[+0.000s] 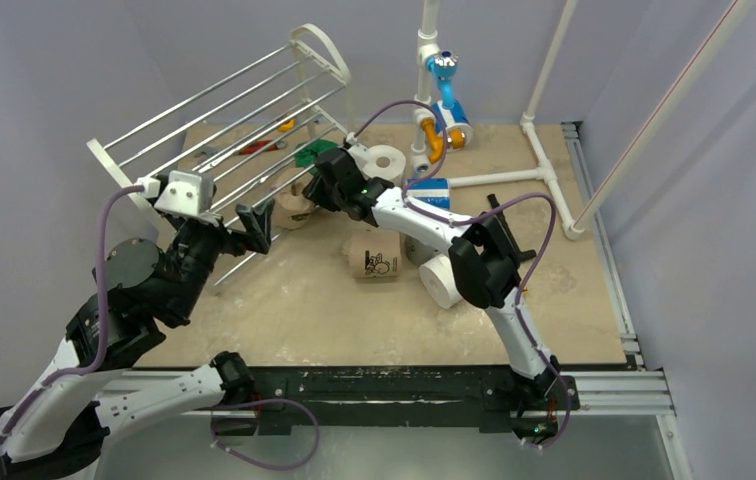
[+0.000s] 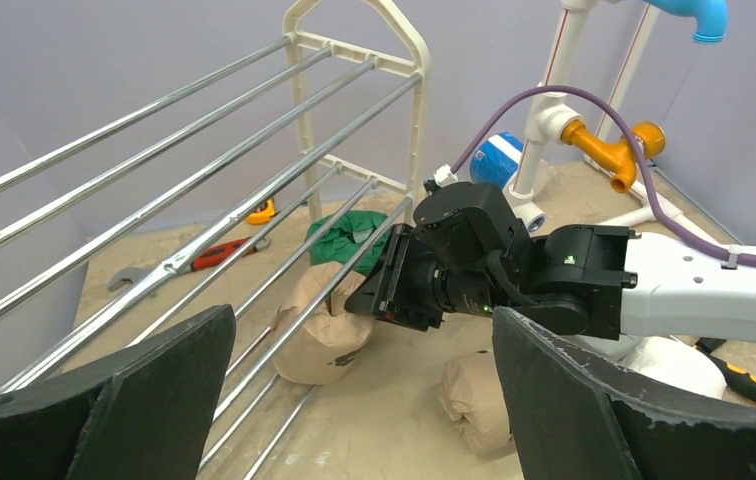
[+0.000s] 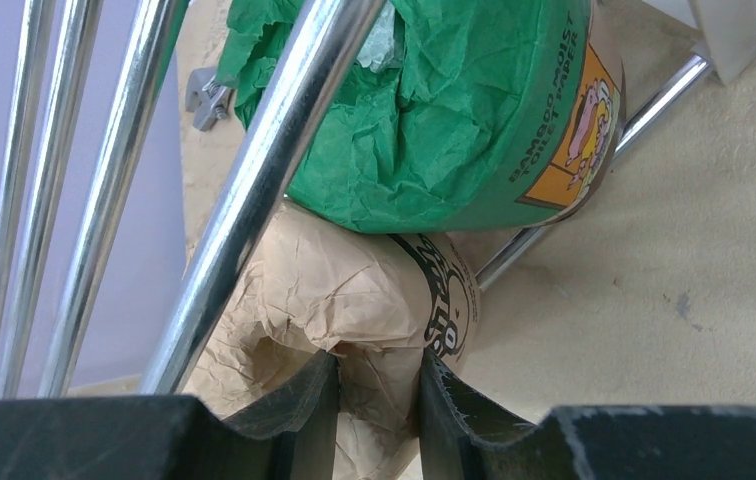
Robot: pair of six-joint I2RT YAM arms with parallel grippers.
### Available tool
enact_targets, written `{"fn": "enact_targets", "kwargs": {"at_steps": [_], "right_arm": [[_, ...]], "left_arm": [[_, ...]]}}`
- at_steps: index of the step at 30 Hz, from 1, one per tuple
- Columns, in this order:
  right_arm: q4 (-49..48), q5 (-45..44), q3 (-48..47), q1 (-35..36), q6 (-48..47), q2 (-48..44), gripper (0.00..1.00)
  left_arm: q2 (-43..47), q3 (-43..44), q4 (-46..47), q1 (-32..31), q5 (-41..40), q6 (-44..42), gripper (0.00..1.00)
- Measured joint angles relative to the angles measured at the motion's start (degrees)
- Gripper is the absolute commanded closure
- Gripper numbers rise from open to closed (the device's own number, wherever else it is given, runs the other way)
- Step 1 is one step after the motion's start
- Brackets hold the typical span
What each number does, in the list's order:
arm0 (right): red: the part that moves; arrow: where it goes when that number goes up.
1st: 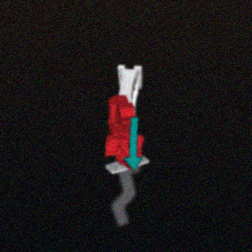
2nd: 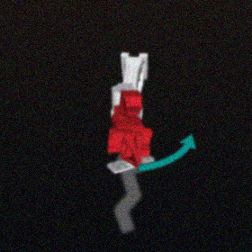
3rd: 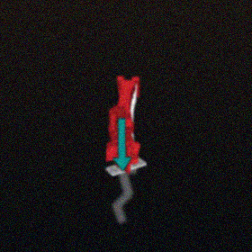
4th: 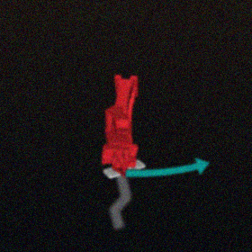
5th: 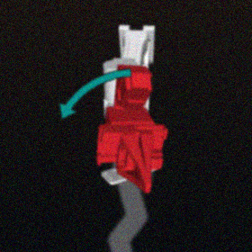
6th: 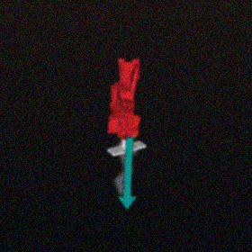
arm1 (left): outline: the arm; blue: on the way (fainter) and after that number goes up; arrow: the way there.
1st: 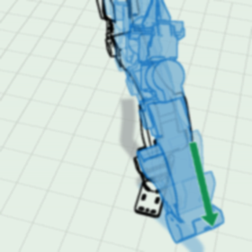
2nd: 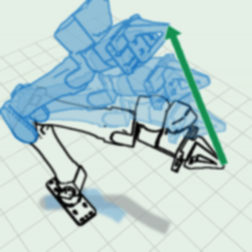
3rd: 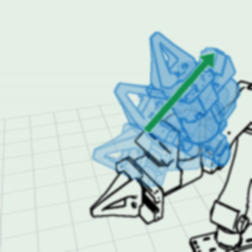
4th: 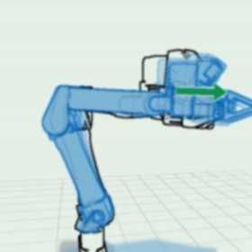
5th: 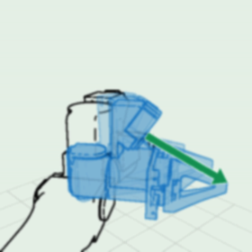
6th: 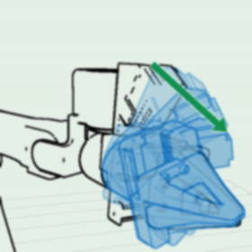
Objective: Place and organize the paper towels onto the shelf
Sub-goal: Place the paper towel on the shelf.
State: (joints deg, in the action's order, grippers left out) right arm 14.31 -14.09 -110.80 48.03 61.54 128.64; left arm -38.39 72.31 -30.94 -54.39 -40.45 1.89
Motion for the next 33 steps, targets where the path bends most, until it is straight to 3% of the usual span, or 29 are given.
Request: {"fn": "enact_targets", "kwargs": {"at_steps": [24,33], "right_arm": [[-1.66,-0.22,-0.68,0.24,0.55,0.39,0.46],[-2.54,-0.17,5.44,0.24,-2.56,-3.26,0.36]], "left_arm": [[0.76,-0.76,-0.02,0.0,0.0,0.46,0.0],[0.79,-0.87,-0.02,0.0,0.0,0.52,0.0]]}}
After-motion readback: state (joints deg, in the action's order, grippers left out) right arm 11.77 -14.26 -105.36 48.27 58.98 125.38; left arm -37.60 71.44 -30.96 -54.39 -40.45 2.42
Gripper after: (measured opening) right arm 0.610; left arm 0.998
